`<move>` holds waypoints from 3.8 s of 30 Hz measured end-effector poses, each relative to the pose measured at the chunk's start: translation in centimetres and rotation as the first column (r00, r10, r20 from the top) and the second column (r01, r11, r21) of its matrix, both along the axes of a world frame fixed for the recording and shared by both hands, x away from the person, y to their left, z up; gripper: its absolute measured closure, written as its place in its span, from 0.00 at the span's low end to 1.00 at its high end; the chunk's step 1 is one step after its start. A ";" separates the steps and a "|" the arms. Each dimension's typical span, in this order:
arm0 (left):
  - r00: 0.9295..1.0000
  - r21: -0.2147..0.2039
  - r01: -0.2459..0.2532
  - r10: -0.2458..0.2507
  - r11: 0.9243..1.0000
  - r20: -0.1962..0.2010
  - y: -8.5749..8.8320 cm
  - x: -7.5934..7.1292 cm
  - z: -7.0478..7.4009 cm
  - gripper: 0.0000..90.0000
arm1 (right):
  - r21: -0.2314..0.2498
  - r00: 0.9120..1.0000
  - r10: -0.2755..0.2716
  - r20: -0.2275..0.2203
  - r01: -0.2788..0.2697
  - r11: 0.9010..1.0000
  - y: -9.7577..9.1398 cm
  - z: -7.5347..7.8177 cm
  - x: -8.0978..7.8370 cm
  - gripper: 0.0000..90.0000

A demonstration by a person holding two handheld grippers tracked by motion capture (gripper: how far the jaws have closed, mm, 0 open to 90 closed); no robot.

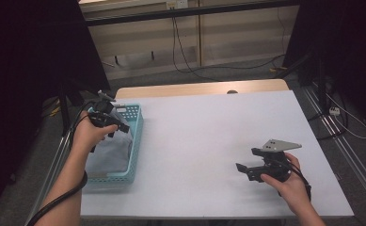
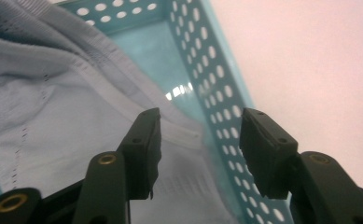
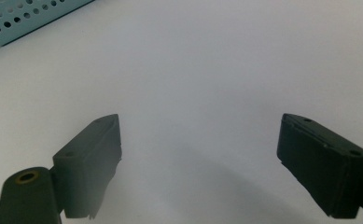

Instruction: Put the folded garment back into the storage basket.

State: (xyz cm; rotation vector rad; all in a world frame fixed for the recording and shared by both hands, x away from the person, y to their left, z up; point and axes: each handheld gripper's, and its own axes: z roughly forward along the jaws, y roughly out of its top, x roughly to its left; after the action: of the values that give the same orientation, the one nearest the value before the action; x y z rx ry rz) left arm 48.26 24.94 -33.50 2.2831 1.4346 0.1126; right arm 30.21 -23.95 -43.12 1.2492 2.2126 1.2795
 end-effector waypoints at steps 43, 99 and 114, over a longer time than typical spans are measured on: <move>0.976 -0.035 0.216 -0.215 0.976 0.036 -8.4 -2.0 1.2 0.31 | 0.009 1.000 -0.003 0.013 0.003 1.000 -0.2 0.4 0.0 0.15; 0.921 -0.073 0.385 -0.378 0.920 0.090 -14.6 -6.7 -3.3 0.20 | 0.012 1.000 0.015 -0.003 -0.015 1.000 -1.9 0.0 -2.1 0.15; 0.916 -0.093 0.395 -0.385 0.914 0.115 -13.9 -8.4 -4.7 0.19 | 0.015 1.000 0.010 -0.002 -0.010 1.000 -2.1 0.1 -2.3 0.15</move>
State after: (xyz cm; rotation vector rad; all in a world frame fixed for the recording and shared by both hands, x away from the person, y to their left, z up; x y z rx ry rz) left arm 39.87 11.07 -38.16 2.3841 0.8892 0.0139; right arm 27.88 -26.06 -43.02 1.2471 2.2170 1.3019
